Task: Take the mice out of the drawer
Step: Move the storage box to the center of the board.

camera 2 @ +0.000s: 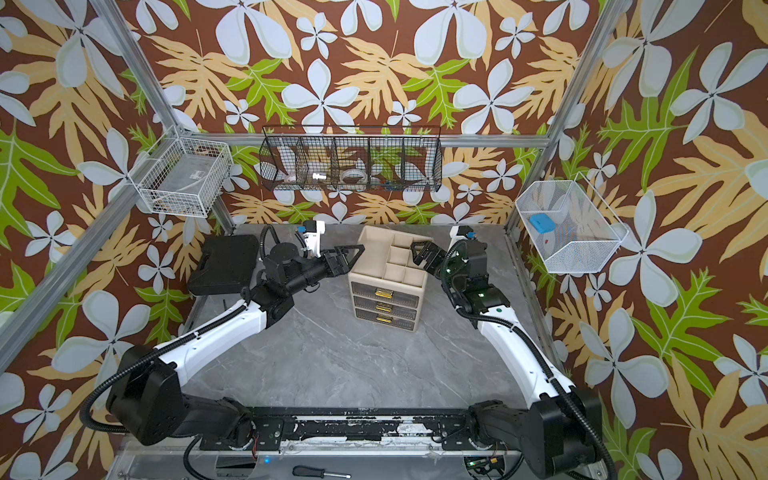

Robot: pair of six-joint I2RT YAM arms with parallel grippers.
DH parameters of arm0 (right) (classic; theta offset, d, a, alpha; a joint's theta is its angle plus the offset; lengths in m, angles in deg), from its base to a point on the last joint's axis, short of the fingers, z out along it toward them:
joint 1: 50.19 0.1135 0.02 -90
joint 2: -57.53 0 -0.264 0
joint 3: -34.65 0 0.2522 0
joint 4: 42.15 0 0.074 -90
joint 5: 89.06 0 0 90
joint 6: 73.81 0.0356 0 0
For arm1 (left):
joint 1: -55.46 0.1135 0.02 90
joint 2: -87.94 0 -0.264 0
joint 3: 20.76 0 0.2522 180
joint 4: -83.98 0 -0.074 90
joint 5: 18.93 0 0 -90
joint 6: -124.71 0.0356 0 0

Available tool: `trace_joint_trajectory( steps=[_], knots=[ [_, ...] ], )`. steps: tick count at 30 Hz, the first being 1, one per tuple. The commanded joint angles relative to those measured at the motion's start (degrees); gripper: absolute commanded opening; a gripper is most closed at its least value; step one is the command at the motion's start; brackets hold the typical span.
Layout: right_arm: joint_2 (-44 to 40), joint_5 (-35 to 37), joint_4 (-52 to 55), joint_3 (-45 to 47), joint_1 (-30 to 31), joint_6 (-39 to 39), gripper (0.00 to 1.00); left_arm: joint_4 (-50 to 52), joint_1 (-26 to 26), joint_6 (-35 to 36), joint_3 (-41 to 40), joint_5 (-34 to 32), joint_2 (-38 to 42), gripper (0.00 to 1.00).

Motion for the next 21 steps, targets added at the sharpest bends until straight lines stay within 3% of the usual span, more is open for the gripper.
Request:
trace_joint_trajectory(
  steps=[1, 6, 10, 14, 21],
  knots=[
    [2.9, -2.18, 0.54, -2.91, 0.2, -0.15, 0.99, 0.44, -0.82, 1.23, 1.42, 1.62, -0.1, 1.0],
    [7.37, -6.8, -4.17, -4.87, 1.43, 0.93, 1.0, 4.15, -1.12, 0.78, 1.13, 3.34, 1.25, 1.0],
    [12.94, -7.87, -0.46, -12.38, 5.05, -4.94, 0.99, 11.6, -1.12, 1.47, -0.87, -4.04, 5.86, 1.0],
    [17.0, -10.04, -4.25, -15.05, 8.12, -5.31, 0.99, 17.4, -1.12, 2.42, -2.71, -9.18, 10.34, 1.0],
    [28.84, -14.41, 1.16, -28.4, 11.6, -12.24, 1.0, 29.22, -1.12, 5.12, -2.01, -19.22, 18.28, 1.0]
  ],
)
